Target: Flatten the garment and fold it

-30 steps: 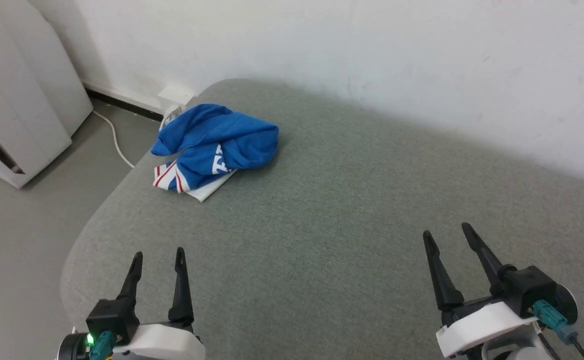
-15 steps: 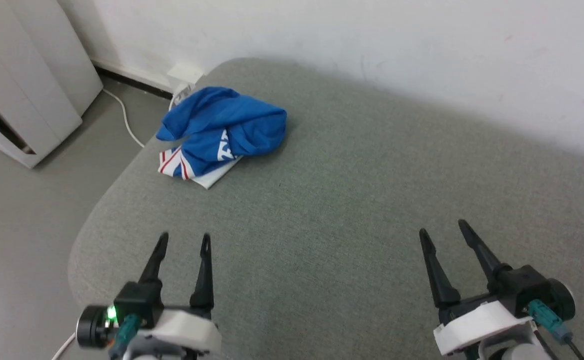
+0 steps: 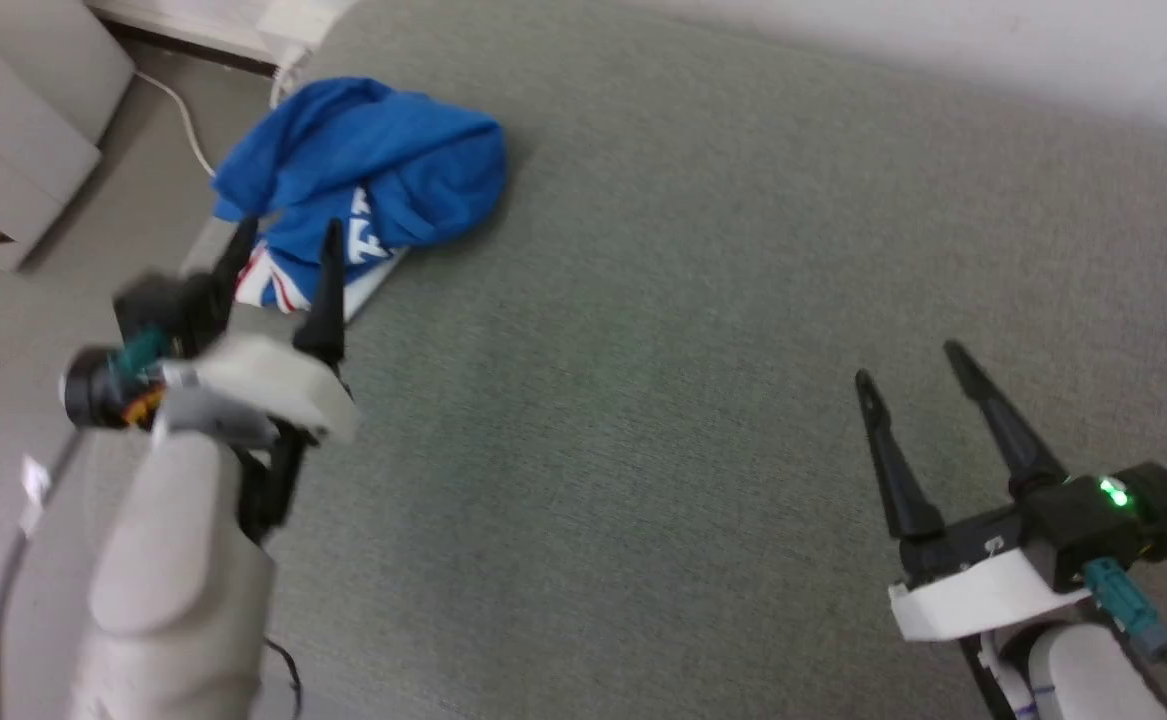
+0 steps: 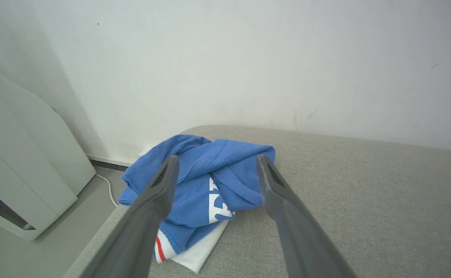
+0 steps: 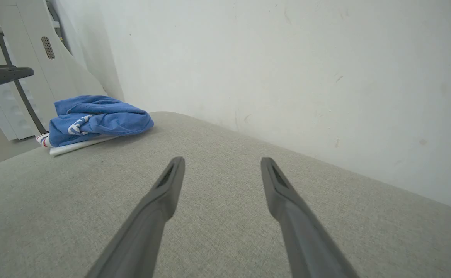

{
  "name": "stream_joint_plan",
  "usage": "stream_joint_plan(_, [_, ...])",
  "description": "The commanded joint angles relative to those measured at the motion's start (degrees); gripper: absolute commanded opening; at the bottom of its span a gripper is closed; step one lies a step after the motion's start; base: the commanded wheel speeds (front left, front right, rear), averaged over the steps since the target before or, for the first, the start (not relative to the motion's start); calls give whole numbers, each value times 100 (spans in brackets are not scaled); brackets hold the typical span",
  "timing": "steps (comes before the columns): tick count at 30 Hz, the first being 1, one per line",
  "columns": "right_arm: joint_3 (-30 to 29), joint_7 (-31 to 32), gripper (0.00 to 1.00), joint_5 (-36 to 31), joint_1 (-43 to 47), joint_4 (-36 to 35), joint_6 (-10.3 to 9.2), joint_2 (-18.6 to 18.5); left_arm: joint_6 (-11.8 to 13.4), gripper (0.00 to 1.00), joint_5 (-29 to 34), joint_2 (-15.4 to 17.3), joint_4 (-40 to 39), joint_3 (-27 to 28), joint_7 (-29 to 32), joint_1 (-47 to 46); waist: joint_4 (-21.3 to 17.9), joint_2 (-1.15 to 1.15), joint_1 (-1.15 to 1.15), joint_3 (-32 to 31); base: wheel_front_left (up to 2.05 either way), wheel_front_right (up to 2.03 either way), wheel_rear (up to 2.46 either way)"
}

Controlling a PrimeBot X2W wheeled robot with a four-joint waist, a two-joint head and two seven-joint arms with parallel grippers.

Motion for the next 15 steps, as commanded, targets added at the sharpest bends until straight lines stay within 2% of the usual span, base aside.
stream_joint_plan(1, [-3, 5, 100, -49, -152, -126, -5, -38, -69, 100, -125, 166, 283, -29, 309, -325, -453, 0, -2, 597, 0, 0, 0])
stream_joint_plan(5, [35, 116, 100, -73, -303, -378, -5, -70, -148, 100, -625, 671, 1082, -169, 1377, -1151, -690, 0, -2, 910, 0, 0, 0])
stream_joint_plan(7, [38, 167, 100, -89, -337, -476, -5, -85, -154, 100, -929, 951, 1318, -532, 1886, -1463, -784, 0, -2, 1048, 0, 0, 0])
stream_joint_plan(9, [35, 207, 100, -110, -353, -558, -5, -94, -155, 100, -1453, 1210, 1454, -780, 2349, -1713, -880, 0, -2, 1184, 0, 0, 0])
stream_joint_plan(10, [35, 207, 100, -110, -353, -558, -5, -94, -155, 100, -1453, 1210, 1454, -780, 2349, -1713, -880, 0, -2, 1184, 0, 0, 0])
stream_joint_plan(15, [-40, 222, 100, -134, -416, -696, -5, -102, -157, 100, -2553, 1904, 1501, -1388, 3294, -2094, -1095, 0, -2, 1523, 0, 0, 0])
